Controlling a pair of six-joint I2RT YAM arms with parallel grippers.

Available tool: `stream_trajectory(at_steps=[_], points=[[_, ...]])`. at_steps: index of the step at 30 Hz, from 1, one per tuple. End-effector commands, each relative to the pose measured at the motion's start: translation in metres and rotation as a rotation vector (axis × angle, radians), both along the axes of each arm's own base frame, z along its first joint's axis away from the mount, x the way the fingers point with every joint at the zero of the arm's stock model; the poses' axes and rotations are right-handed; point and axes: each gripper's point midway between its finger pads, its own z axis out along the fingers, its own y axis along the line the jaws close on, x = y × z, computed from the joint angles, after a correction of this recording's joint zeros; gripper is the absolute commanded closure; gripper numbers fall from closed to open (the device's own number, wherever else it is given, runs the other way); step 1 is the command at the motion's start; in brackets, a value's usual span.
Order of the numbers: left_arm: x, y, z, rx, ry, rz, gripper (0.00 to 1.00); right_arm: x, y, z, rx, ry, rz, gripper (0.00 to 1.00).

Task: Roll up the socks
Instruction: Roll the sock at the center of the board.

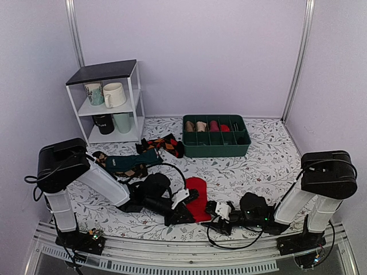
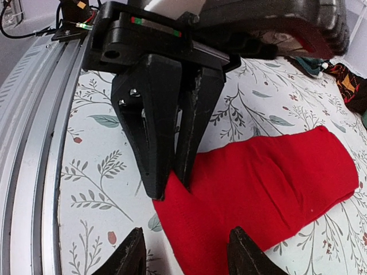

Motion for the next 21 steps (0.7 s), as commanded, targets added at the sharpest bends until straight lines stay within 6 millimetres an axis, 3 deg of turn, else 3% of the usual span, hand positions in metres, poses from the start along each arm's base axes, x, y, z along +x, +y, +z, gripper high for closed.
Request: stream_trajectory(at_steps=[1,8,10,14,21], points=[[-0.03,0.056,-0.069,0.296,0.151,-0.001,1.0,-0.002,0.004,-0.014,-0.043,0.01,0.024,0.51],[-0.03,0.056,-0.069,0.295,0.15,-0.003,1.0,-0.006,0.004,-0.035,-0.096,0.048,0.042,0.56],[-0.03,0.056,-0.069,0.293,0.149,-0.006,1.0,-0.008,0.0,-0.039,-0.106,0.079,0.033,0.6],[-0.03,0.056,-0.07,0.295,0.149,-0.003,1.0,-0.006,-0.01,-0.044,-0.118,0.115,-0.019,0.84],[-0.02,0.049,-0.066,0.289,0.114,0.014,1.0,-0.013,-0.017,-0.062,-0.169,0.238,-0.041,0.89]])
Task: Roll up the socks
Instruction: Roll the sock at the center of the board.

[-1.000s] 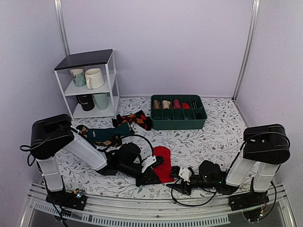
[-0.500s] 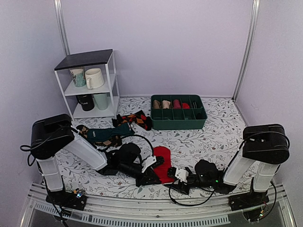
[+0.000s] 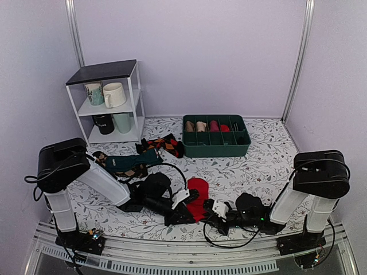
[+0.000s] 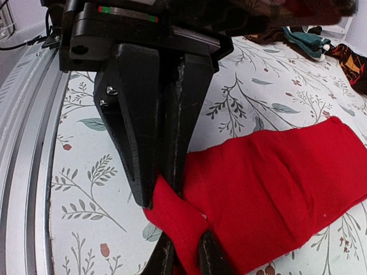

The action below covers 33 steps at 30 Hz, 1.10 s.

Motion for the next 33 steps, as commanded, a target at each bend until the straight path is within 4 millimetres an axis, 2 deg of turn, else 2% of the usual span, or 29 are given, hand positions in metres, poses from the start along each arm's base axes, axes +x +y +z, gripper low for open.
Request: stream_trajectory(at_steps=[1,2,6,8,12,15,17,20,25,28,33], points=[[-0.016,0.048,-0.065,0.287,0.098,0.033,0.99,-0.017,-0.024,-0.05,-0.16,0.192,-0.009,0.89],[-0.012,0.046,-0.06,0.27,0.07,0.044,0.92,-0.02,-0.026,-0.052,-0.161,0.232,-0.011,0.89],[0.014,0.04,-0.022,0.193,-0.155,0.116,0.89,-0.021,-0.036,-0.059,-0.157,0.364,-0.038,0.89],[0.024,0.042,0.001,0.153,-0.31,0.142,0.83,-0.025,-0.038,-0.062,-0.16,0.451,-0.038,0.88],[0.024,0.04,0.054,0.007,-0.552,0.136,0.79,-0.034,-0.039,-0.072,-0.216,0.613,-0.046,0.88],[0.01,0.04,0.076,-0.086,-0.66,0.075,0.75,-0.044,-0.041,-0.074,-0.221,0.714,-0.034,0.88],[0.003,0.039,0.08,-0.125,-0.691,0.024,0.7,-0.048,-0.042,-0.076,-0.227,0.804,-0.034,0.88],[-0.005,0.033,0.07,-0.117,-0.688,-0.044,0.61,-0.05,-0.047,-0.079,-0.239,0.937,-0.046,0.88],[-0.019,0.026,0.049,-0.071,-0.66,-0.115,0.61,-0.047,-0.053,-0.08,-0.253,1.099,-0.102,0.88],[-0.02,0.025,0.038,-0.021,-0.664,-0.121,0.61,-0.045,-0.056,-0.084,-0.284,1.144,-0.145,0.88],[-0.015,0.019,0.046,-0.045,-0.716,-0.074,0.61,-0.044,-0.057,-0.089,-0.317,1.16,-0.174,0.88]])
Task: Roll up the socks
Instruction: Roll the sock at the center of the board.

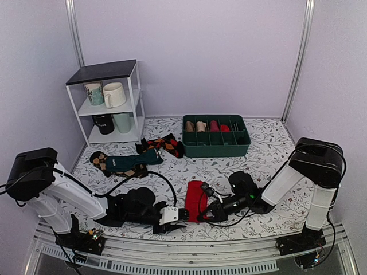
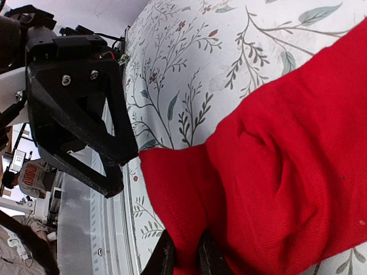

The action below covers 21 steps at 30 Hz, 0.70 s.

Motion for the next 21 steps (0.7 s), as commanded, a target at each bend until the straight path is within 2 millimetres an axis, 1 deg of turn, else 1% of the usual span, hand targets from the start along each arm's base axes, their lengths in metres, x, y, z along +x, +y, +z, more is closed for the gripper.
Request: stream_trajectory(at_steps=[1,3,5,11,15,17,21], points=[[0.006,-0.009,0.012,-0.041,-0.076,0.029,0.61,-0.042,-0.064,-0.086,-0.403,0.289,-0.042,0.88],[0.01,-0.011,0.011,-0.039,-0.101,0.047,0.61,-0.041,-0.065,-0.088,-0.417,0.288,-0.047,0.88],[0.011,-0.012,0.006,-0.021,-0.104,0.047,0.61,-0.041,-0.065,-0.09,-0.425,0.288,-0.048,0.88],[0.005,-0.019,-0.013,0.034,-0.085,0.027,0.62,-0.041,-0.067,-0.091,-0.438,0.294,-0.054,0.89],[0.012,-0.02,-0.023,0.058,-0.09,0.062,0.63,-0.04,-0.067,-0.091,-0.439,0.289,-0.054,0.89],[0.014,-0.018,-0.029,0.078,-0.084,0.08,0.68,-0.041,-0.067,-0.09,-0.438,0.29,-0.05,0.89],[0.015,-0.018,-0.039,0.111,-0.062,0.098,0.81,-0.041,-0.064,-0.086,-0.422,0.285,-0.042,0.88]])
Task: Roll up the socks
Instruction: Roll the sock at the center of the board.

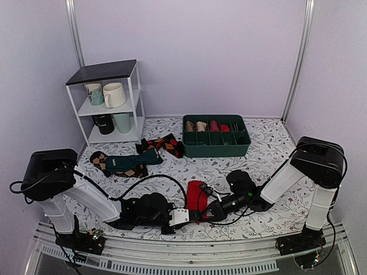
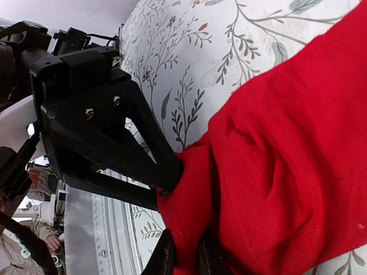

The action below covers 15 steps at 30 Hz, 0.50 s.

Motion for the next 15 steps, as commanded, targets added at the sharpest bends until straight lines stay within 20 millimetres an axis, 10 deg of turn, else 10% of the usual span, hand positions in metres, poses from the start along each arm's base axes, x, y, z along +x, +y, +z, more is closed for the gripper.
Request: stream_trajectory(at_steps=[1,11,14,15], points=[[-0.002,0.0,-0.014,0.044,0.027,0.021,0.84,-0.042,-0.064,-0.079,-0.362,0.214,-0.023,0.88],[0.002,0.008,-0.022,0.068,0.046,0.076,1.0,-0.042,-0.055,-0.063,-0.293,0.176,0.033,0.87],[-0.007,0.009,-0.003,-0.02,0.047,0.032,0.42,-0.043,-0.055,-0.066,-0.3,0.178,0.034,0.87],[-0.01,0.01,0.002,-0.038,0.046,0.013,0.37,-0.043,-0.056,-0.067,-0.304,0.177,0.033,0.87]])
